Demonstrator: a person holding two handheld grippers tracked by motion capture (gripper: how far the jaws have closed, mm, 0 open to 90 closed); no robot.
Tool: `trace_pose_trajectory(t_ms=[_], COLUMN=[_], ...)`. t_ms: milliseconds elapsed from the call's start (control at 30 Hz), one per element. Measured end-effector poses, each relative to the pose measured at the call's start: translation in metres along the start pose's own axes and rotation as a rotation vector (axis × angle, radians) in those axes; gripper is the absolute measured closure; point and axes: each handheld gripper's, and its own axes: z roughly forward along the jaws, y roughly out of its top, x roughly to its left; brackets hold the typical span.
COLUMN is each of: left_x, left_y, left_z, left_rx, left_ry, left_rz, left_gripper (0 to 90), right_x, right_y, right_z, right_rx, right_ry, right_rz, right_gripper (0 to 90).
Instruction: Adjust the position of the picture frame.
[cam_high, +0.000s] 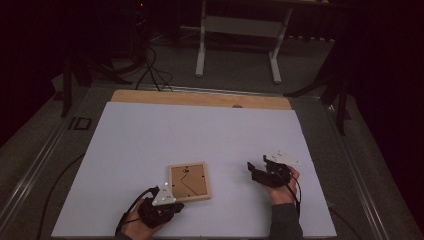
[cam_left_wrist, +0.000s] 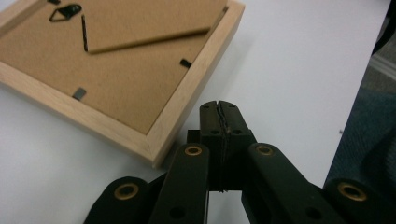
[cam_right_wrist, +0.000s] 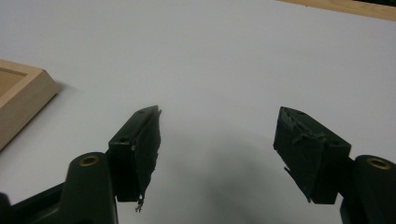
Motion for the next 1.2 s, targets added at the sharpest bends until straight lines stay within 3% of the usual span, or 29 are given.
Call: trace_pose_trajectory(t_ms=[200, 433, 667, 767, 800, 1200], left_x=[0.006, 0.01, 0.034, 0.038, 0.043, 0.066], left_y=[-0.003, -0.003, -0.005, -0.004, -0.002, 0.013], left_z=[0.0, -0.003, -0.009, -0.009, -0.007, 0.01], left_rx=[0.026, 0.042, 0.04, 0.038, 0.036, 0.031], left_ry=[0.033, 0.075, 0.142, 0.166, 0.197, 0.256], left_rz=[-0.017, -0.009, -0.076, -0.083, -0.089, -0.132], left_gripper=[89.7, 89.7, 89.7, 89.7, 89.7, 89.7], right_x=[0.0, 0.0, 0.002, 0.002, 0.002, 0.005], right_y=[0.0, 0.0, 0.0, 0.0, 0.0, 0.0], right_z=[0.0, 0.001, 0.002, 0.002, 0.002, 0.003], right_rx=[0.0, 0.004, 0.009, 0.009, 0.009, 0.011], right_ry=[0.002, 0.003, 0.007, 0.007, 0.007, 0.011], right_rz=[-0.002, -0.003, -0.009, -0.011, -0.011, -0.022], right_gripper=[30.8, 30.7, 30.7, 30.7, 30.7, 30.8])
